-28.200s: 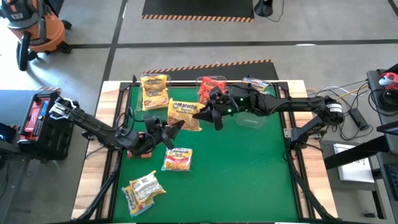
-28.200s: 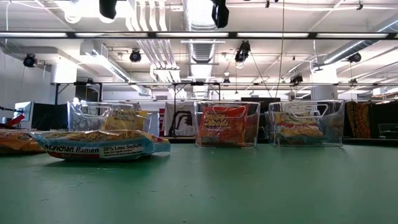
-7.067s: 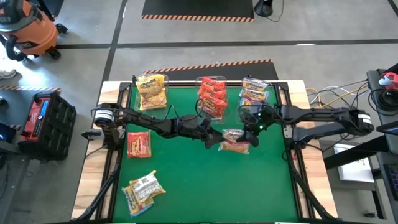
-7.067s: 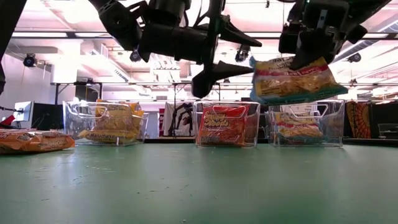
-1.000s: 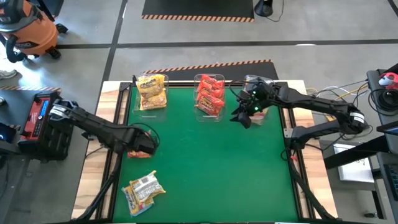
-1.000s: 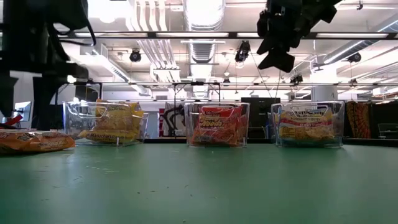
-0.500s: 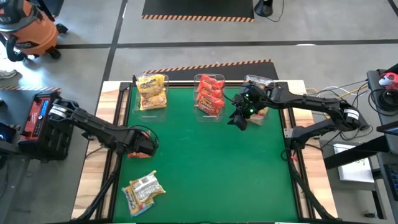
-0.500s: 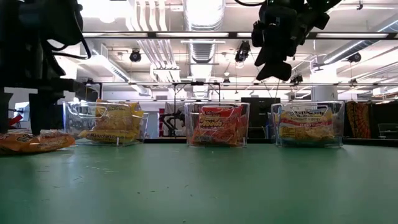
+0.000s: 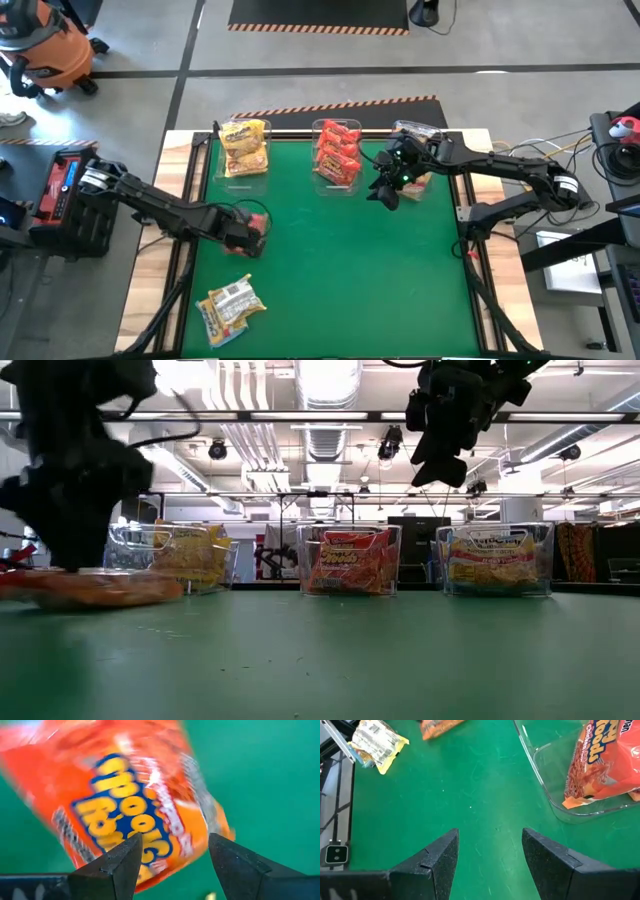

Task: Sort Maruchan noodles
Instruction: Put the orange noodle pack into the middle transparent bin

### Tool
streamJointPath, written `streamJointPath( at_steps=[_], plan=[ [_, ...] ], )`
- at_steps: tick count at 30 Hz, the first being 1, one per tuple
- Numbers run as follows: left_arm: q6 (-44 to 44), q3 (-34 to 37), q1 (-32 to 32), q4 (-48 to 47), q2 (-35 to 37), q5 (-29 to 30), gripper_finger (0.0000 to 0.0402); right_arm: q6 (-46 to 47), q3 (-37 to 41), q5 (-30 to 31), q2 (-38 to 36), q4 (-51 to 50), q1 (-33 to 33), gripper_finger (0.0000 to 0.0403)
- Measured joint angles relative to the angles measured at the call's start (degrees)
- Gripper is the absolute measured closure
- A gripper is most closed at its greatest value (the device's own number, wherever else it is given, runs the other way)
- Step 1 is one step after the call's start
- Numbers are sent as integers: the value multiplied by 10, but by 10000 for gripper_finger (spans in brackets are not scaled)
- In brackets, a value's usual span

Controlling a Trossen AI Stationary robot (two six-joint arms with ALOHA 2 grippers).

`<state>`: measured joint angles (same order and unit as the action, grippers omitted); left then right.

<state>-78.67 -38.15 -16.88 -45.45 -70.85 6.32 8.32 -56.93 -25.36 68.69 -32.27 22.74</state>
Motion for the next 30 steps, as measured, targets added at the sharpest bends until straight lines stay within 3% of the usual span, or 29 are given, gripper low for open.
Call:
streamJointPath(
  at_steps=[4, 8, 11, 15, 19, 25, 30],
  plan=[
    [140, -33, -1, 48, -18, 11, 190, 1, 0, 0, 0, 0, 0, 197],
    [160, -79, -2, 10, -40, 54, 190, 4, 0, 0, 0, -1, 0, 197],
    [52, -103, -2, -54, -62, 88, 190, 11, 0, 0, 0, -2, 0, 197],
    [-184, -102, -2, -116, -100, 89, 190, 11, 0, 0, 0, -2, 0, 197],
    [-256, -96, -3, -94, -142, 39, 190, 11, 0, 0, 0, -2, 0, 197],
    [-202, -113, -4, -13, -174, 43, 190, 11, 0, 0, 0, 0, 0, 197],
    [-48, -131, -4, -9, -187, 62, 190, 11, 0, 0, 0, 0, 0, 197]
  ],
)
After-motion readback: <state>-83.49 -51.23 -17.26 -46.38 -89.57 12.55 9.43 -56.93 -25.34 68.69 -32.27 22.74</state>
